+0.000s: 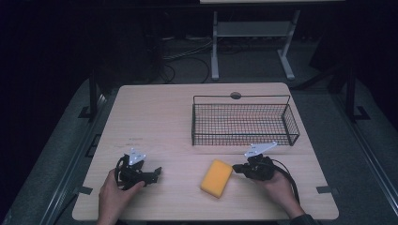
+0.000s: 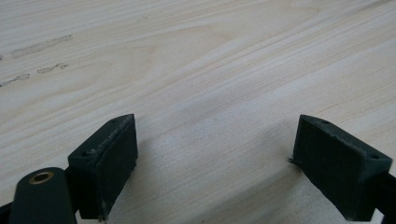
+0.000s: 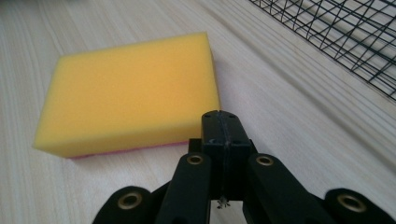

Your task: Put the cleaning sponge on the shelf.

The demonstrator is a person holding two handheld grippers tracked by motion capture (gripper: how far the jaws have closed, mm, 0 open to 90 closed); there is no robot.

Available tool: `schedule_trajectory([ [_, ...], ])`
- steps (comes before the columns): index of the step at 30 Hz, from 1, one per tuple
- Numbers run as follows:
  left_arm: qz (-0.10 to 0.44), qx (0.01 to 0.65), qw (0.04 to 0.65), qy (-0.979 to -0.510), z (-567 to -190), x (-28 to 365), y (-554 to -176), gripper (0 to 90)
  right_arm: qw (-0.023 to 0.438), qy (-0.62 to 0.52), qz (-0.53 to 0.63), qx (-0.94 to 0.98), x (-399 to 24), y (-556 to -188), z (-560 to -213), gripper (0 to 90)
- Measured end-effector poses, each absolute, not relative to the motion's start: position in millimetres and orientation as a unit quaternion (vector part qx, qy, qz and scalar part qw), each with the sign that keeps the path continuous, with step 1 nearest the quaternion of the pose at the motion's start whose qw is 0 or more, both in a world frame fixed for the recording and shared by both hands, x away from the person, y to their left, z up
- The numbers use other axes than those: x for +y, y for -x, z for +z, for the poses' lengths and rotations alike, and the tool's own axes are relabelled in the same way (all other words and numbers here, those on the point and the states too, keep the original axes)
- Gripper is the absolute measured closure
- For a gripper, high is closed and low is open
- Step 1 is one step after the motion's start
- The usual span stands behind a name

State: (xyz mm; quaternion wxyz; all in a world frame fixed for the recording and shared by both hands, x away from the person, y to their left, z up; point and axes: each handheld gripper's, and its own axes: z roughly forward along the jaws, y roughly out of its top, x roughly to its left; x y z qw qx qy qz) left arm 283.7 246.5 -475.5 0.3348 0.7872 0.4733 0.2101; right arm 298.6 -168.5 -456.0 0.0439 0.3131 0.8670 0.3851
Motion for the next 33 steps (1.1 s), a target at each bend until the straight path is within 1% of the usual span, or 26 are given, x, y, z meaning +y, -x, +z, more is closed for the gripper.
schedule_trajectory([
  [14,0.21,0.475,0.337,-0.786,-476,246,-284,12.9,0.047,-0.307,0.385,0.869,-157,-308,-455,89.6],
  [20,0.21,0.475,0.336,-0.786,-476,246,-284,12.9,0.042,-0.304,0.402,0.863,-157,-304,-444,89.6],
  [25,0.21,0.475,0.336,-0.786,-476,246,-284,12.9,0.033,-0.287,0.413,0.864,-147,-298,-430,89.5],
  [33,0.21,0.475,0.336,-0.786,-476,246,-284,12.9,0.028,-0.266,0.414,0.87,-131,-292,-424,89.5],
])
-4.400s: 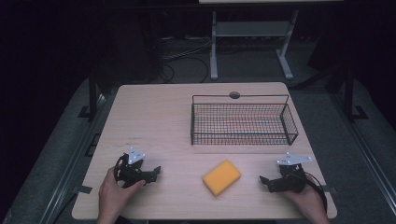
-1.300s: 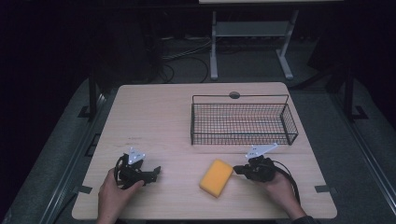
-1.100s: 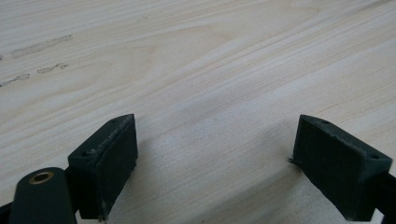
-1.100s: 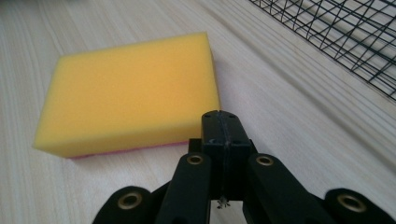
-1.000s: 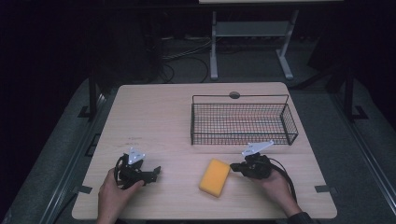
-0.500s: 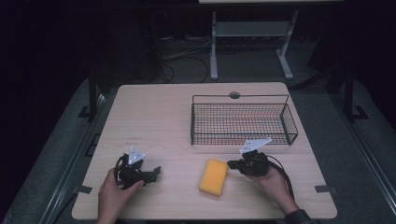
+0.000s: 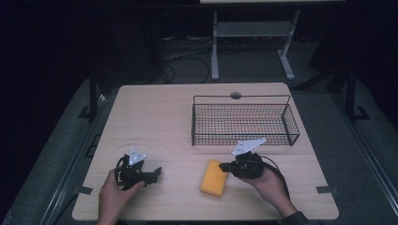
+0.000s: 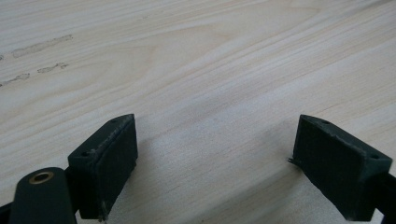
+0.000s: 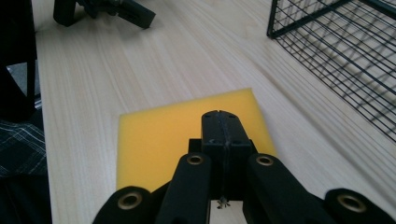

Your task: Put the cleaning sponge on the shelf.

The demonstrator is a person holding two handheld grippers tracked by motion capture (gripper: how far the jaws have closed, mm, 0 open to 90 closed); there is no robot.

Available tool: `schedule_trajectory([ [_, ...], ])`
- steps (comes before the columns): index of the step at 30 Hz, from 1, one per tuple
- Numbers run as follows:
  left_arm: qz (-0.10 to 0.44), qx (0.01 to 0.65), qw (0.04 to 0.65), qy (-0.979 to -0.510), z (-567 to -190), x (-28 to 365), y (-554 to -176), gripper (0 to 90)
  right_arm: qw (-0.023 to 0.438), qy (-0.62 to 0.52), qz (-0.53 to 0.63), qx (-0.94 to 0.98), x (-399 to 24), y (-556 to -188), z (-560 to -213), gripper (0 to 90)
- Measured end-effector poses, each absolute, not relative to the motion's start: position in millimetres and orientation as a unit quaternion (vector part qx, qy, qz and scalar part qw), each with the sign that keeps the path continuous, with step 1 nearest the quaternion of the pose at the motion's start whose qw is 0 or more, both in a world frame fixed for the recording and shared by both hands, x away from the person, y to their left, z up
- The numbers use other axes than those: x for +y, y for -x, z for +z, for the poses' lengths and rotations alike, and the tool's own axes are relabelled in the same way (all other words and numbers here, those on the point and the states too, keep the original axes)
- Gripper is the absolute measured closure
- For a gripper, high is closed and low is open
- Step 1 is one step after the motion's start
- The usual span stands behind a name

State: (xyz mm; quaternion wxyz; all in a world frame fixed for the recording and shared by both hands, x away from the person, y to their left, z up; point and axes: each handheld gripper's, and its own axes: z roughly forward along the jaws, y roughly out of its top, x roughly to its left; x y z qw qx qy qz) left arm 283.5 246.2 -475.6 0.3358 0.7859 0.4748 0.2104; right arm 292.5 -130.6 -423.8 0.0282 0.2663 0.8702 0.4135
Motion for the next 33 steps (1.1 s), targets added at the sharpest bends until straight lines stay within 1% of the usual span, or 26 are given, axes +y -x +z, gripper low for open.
schedule_trajectory([
  [12,0.21,0.475,0.336,-0.786,-476,246,-283,12.9,0.014,-0.233,0.408,0.883,-97,-288,-423,89.5],
  [23,0.211,0.475,0.335,-0.786,-476,246,-283,12.9,-0.004,-0.204,0.391,0.898,-57,-283,-434,89.5],
  [28,0.211,0.475,0.336,-0.786,-476,246,-283,12.9,-0.004,-0.192,0.378,0.905,-50,-281,-440,89.5],
  [33,0.211,0.475,0.335,-0.786,-476,246,-283,12.9,-0.008,-0.193,0.369,0.909,-52,-280,-445,89.5],
])
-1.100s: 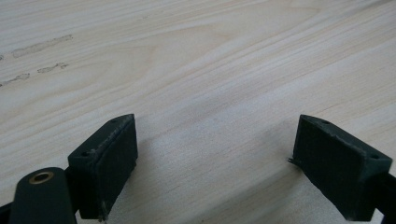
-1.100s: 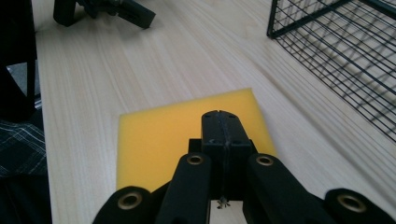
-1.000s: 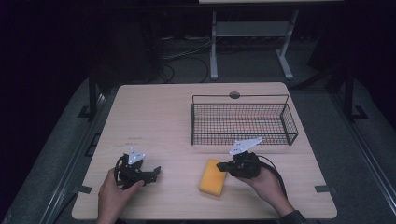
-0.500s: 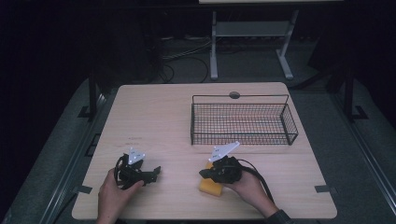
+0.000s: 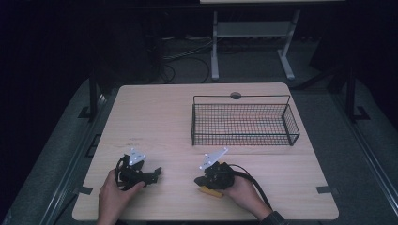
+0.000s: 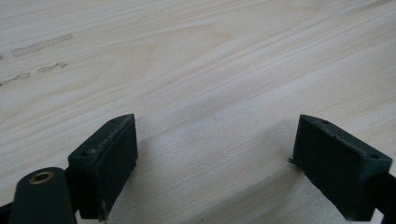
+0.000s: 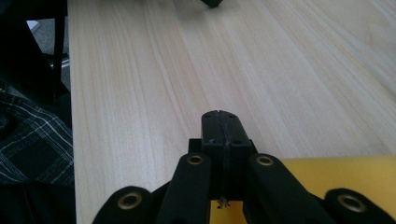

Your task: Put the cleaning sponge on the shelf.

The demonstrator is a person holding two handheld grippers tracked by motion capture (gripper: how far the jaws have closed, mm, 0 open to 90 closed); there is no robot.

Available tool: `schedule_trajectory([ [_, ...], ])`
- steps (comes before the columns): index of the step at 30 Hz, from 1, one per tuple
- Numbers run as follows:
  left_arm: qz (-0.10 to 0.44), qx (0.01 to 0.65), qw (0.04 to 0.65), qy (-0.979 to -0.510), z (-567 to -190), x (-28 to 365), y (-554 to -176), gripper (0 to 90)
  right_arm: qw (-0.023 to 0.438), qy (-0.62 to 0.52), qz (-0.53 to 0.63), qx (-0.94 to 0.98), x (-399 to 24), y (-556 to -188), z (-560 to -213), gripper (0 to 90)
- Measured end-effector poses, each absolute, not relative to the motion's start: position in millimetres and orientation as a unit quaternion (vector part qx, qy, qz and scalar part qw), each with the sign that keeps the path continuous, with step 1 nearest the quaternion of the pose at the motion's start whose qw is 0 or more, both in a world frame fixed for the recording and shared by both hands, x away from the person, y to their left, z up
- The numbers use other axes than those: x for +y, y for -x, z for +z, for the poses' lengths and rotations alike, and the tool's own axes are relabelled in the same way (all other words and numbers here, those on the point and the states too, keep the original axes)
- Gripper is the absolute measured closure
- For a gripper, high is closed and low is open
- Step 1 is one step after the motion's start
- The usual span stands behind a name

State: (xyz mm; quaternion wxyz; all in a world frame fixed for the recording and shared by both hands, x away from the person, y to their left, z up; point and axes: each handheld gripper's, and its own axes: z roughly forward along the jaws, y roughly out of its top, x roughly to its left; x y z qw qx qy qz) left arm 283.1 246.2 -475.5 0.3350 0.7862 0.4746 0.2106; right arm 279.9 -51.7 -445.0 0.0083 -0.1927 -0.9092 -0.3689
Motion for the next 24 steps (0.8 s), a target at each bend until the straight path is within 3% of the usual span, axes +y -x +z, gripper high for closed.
schedule_trajectory([
  [24,0.211,0.474,0.335,-0.787,-475,246,-283,12.9,-0.009,0.228,-0.353,-0.907,-96,-269,-444,89.6],
])
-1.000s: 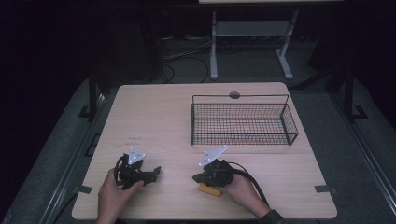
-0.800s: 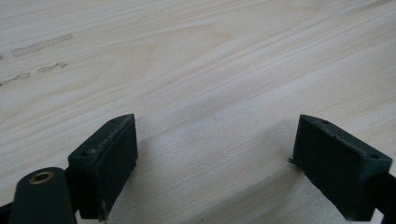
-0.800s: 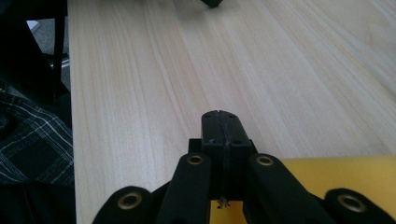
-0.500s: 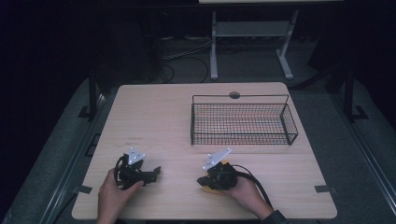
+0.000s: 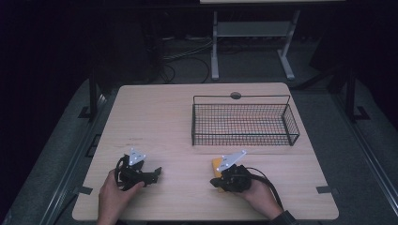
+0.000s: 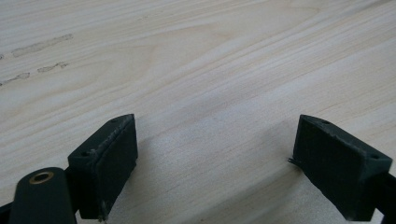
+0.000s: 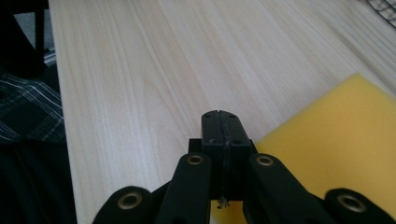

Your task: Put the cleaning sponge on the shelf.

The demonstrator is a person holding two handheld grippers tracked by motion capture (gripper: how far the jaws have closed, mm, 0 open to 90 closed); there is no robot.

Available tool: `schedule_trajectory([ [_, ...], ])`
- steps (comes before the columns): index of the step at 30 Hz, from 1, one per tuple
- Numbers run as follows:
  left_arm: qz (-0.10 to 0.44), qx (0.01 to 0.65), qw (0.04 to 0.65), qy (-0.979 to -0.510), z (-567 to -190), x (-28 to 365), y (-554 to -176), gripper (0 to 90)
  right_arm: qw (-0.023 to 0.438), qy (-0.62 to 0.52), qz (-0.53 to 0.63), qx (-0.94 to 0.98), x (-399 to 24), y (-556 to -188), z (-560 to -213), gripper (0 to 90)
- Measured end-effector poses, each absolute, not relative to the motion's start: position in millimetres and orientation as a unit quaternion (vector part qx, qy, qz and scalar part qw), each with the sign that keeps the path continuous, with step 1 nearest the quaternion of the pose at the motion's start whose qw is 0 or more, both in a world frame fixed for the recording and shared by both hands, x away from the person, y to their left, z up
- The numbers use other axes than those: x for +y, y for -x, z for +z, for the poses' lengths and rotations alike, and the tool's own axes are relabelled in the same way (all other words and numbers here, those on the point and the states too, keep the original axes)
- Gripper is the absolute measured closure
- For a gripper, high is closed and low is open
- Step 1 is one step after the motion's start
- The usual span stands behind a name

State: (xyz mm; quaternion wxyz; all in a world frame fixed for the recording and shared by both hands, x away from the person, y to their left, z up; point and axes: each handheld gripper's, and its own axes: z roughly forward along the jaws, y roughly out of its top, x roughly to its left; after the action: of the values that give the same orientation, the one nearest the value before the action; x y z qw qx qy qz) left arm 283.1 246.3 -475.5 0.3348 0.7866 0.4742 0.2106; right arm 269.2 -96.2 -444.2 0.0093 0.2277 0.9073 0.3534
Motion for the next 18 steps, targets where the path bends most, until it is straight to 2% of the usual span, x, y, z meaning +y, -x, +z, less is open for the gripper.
schedule_trajectory([
  [18,0.21,0.474,0.334,-0.787,-475,246,-283,12.9,0.028,-0.265,0.344,0.9,-140,-268,-443,89.5],
])
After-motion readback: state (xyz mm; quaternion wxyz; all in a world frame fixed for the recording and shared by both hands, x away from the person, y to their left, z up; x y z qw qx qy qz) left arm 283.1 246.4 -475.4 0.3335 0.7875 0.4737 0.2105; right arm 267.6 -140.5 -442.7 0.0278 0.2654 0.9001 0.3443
